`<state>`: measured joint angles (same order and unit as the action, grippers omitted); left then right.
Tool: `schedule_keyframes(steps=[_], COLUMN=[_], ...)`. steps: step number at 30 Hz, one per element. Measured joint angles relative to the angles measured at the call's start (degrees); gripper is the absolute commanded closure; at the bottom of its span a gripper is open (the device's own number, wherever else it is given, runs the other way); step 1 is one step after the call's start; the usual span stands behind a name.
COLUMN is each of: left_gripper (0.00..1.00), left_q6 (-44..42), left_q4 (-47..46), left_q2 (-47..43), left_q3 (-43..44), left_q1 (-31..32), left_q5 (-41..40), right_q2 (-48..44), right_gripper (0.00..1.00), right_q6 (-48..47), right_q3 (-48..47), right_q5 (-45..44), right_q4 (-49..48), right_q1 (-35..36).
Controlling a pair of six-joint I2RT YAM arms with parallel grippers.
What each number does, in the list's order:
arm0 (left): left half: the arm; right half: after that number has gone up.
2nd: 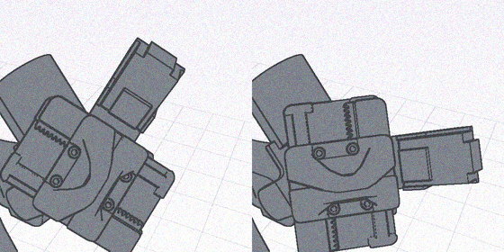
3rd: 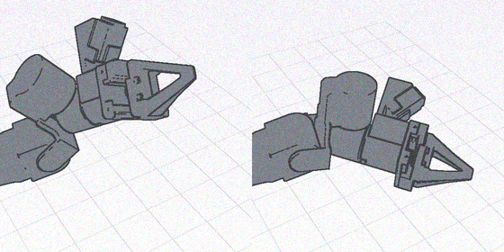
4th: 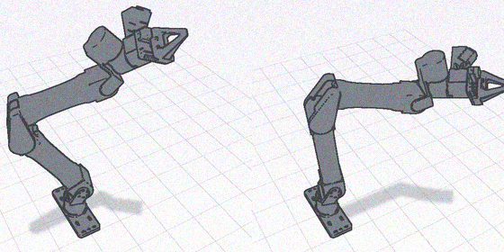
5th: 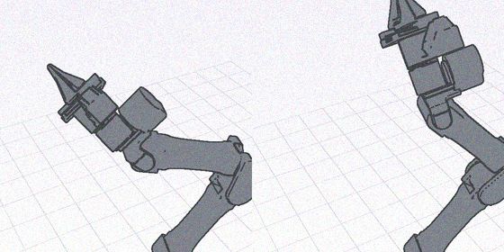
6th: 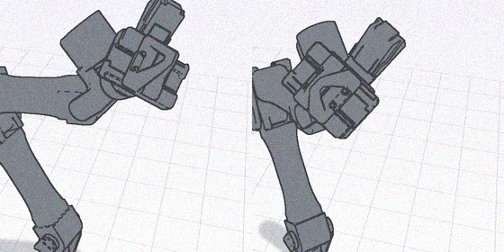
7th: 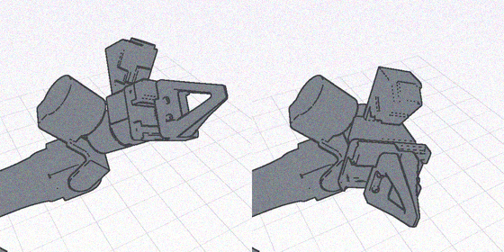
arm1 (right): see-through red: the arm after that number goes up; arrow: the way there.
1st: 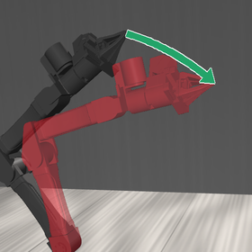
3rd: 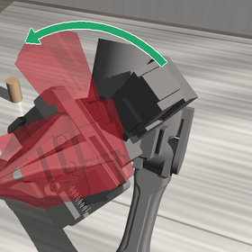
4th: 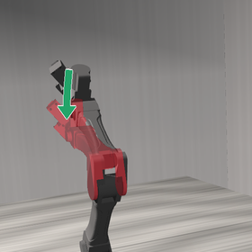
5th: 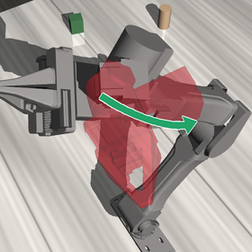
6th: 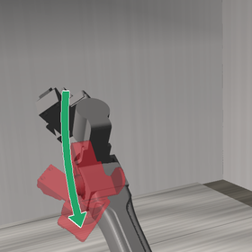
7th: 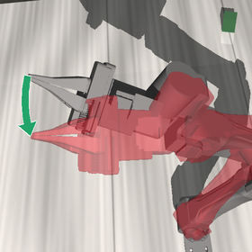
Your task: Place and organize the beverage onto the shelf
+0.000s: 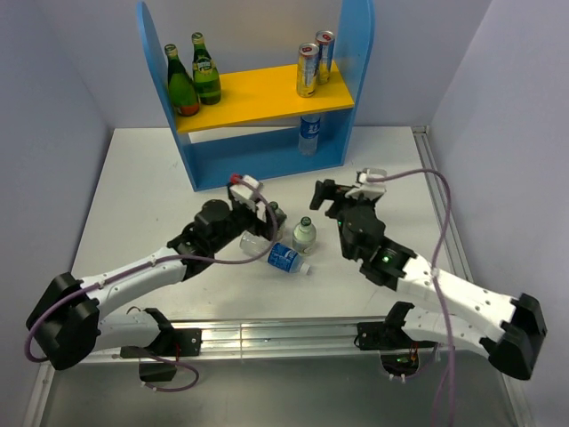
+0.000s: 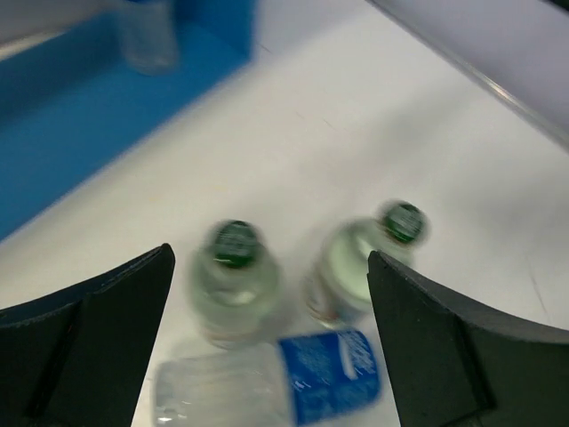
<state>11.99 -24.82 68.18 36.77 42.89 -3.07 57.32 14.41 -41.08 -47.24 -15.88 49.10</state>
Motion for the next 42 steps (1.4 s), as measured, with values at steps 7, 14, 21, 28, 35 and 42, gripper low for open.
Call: schedule_keyframes(steps=[7,14,21,28,35,42], left_gripper=[0.04,0.13,0.12,0.16,0.18,0.21], left_q6=[-2.71,-3.26,-8.33,-13.53,-16.22,-15.76], left_q4=[15.67,27.41,32.09,33.31,34.29,36.72], left_q2=[4.24,6.78,16.61,25.16,31.61,33.44], left_q3=[10.14,12.44,13.25,19.58,24.13,26.18], left_q1=[8.02,15.52,21.07,20.94,20.92,20.94], left_q5=[4.39,2.29,-2.47,-8.02,-10.56,-10.86], right_q2=[-16.92,-24.65,-25.42,-28.33,-28.68,-28.46], right_gripper=[0.00,0.00,0.00,0.00,0.00,0.00], right_q6=[7.28,10.25,11.56,12.09,12.59,12.81], right_q3=[3.39,5.57,6.58,7.89,7.89,7.89], right_q5=[-2.12,-2.19,-1.95,-1.60,-1.57,-1.44], right_q4=[14.08,18.21,21.20,22.08,22.16,22.18], right_q1=[1.40,1.73,1.77,1.77,1.77,1.77])
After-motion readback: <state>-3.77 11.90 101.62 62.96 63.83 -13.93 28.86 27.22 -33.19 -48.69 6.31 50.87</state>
